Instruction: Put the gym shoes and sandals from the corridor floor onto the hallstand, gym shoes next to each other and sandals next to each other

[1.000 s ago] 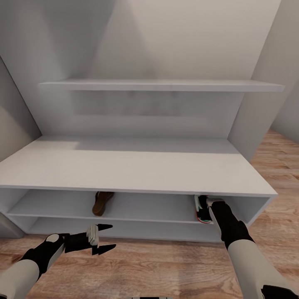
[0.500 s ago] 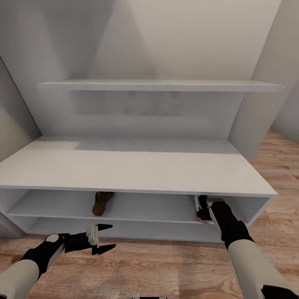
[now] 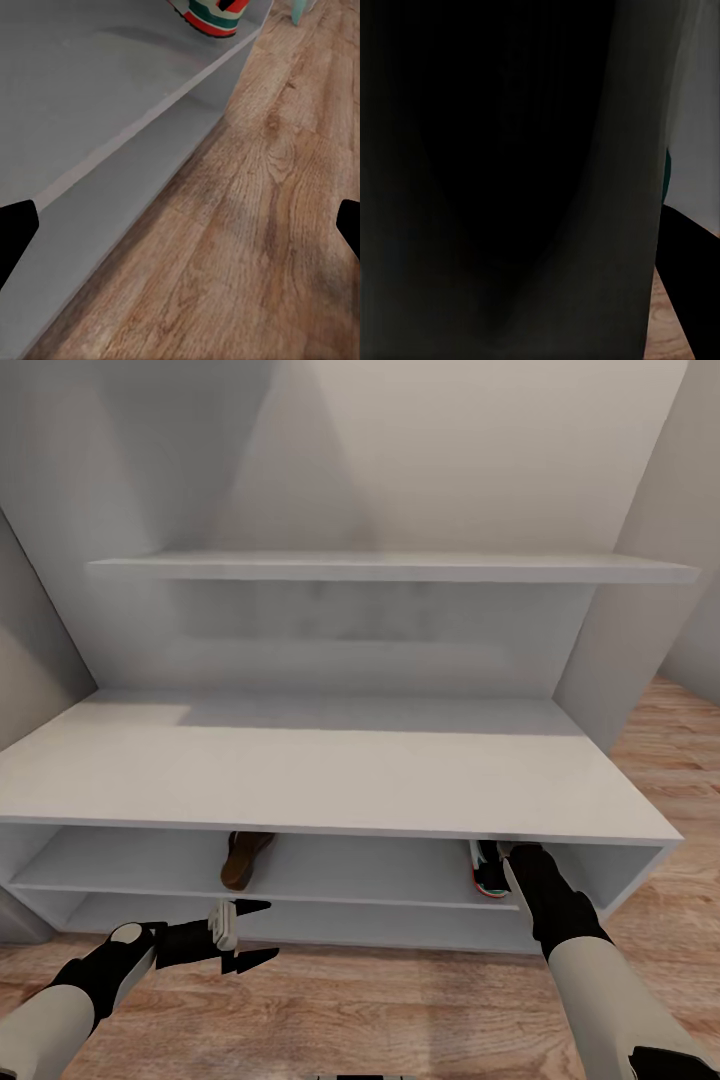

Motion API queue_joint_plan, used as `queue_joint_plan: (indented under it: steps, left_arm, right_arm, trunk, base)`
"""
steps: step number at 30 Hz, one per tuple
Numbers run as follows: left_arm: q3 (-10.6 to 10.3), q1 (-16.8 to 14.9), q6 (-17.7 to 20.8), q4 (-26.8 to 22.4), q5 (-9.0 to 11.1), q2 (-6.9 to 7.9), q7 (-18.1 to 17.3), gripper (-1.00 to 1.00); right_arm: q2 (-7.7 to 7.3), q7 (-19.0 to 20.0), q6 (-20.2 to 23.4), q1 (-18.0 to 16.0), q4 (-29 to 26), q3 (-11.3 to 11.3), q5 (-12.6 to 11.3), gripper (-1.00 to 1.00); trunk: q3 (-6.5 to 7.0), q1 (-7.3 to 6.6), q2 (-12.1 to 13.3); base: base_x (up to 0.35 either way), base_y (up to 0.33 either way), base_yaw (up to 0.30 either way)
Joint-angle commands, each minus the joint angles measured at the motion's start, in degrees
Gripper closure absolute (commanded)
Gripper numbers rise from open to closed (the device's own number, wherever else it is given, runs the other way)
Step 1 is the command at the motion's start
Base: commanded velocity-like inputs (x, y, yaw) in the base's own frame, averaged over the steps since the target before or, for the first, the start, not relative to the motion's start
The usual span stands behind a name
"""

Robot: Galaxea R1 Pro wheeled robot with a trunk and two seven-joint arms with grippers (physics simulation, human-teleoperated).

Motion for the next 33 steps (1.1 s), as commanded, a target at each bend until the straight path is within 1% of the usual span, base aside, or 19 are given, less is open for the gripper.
queue_joint_plan:
  steps: [1,20,21,33]
  left_arm:
    - [-0.48,-0.05,-0.3,0.02,0.5,0.06,0.0,-1.0]
    - [-0.49,-0.05,-0.3,0.02,0.5,0.05,0.0,-1.0]
    - [-0.49,-0.05,-0.3,0.02,0.5,0.05,0.0,-1.0]
    - [-0.48,-0.05,-0.3,0.02,0.5,0.08,0.0,-1.0]
  right_arm:
    - [0.02,0.03,0.25,-0.03,-0.06,-0.04,0.16,1.0]
    - [0.02,0.03,0.25,-0.03,-0.06,-0.04,0.16,1.0]
    - [0.02,0.03,0.25,-0.03,-0.06,-0.04,0.16,-1.0]
    - [0.02,0.03,0.25,-0.03,-0.06,-0.04,0.19,-1.0]
  trunk:
    - [-0.05,-0.01,-0.02]
    - [-0.05,-0.01,-0.02]
    - [-0.05,-0.01,-0.02]
    - [-0.05,-0.01,-0.02]
  base:
    - [0.003,0.001,0.0]
    - [0.0,0.0,0.0]
    - [0.0,0.0,0.0]
    - [0.0,0.0,0.0]
